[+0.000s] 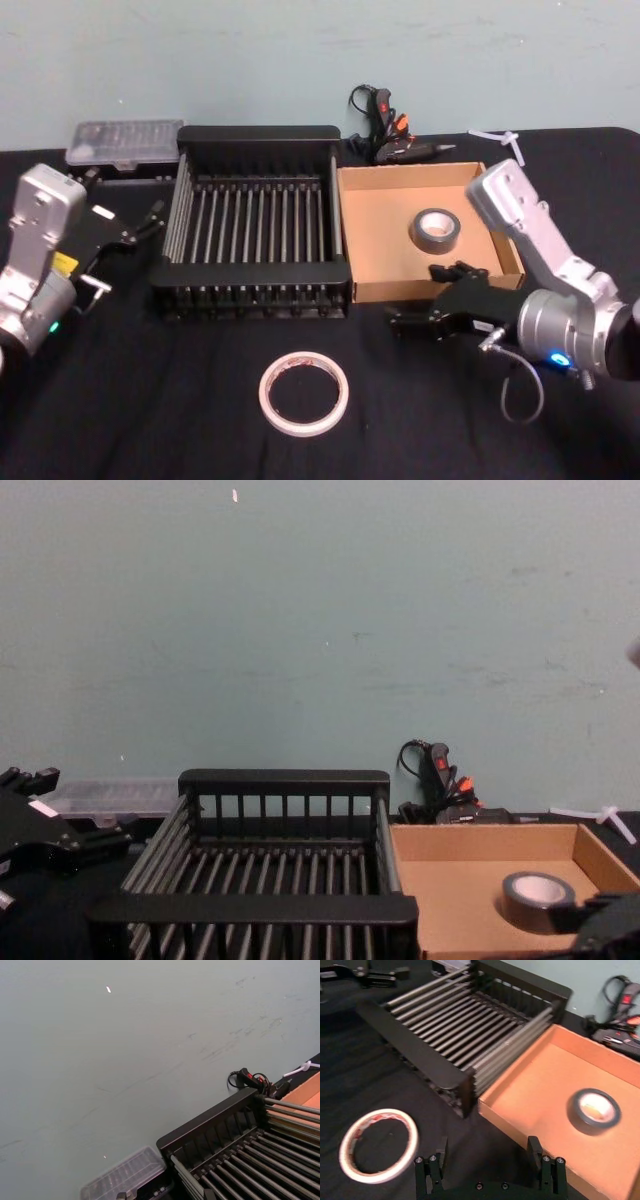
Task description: Pick up the white tape and place it into the black box , Pick up the silver tape and place it into the brown box.
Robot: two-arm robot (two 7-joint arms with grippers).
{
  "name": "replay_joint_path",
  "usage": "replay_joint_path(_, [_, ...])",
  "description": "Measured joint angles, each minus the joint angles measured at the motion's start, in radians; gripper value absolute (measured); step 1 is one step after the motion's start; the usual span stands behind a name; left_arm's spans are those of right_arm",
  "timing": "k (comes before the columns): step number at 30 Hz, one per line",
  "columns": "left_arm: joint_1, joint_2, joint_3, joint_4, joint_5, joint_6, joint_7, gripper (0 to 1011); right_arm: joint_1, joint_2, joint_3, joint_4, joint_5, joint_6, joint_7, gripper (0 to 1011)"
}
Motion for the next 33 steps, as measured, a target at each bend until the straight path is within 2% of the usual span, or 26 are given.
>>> replay_joint_path(12, [0.0,0.0,0.0,0.0,0.0,0.0,0.0,1001,0.065,-0.013,-0.104,0.04,-0.004,0.006,0.014,1002])
replay_joint_path(24, [0.0,0.0,0.0,0.0,0.0,0.0,0.0,1001,0.118,-0.043,-0.205,0.07,-0.042,0.105,0.008,1002])
replay_joint_path(33, [0.0,0.0,0.0,0.0,0.0,0.0,0.0,1001,0.127,-0.055,-0.241,0.077,-0.078,0.122,0.014,1002])
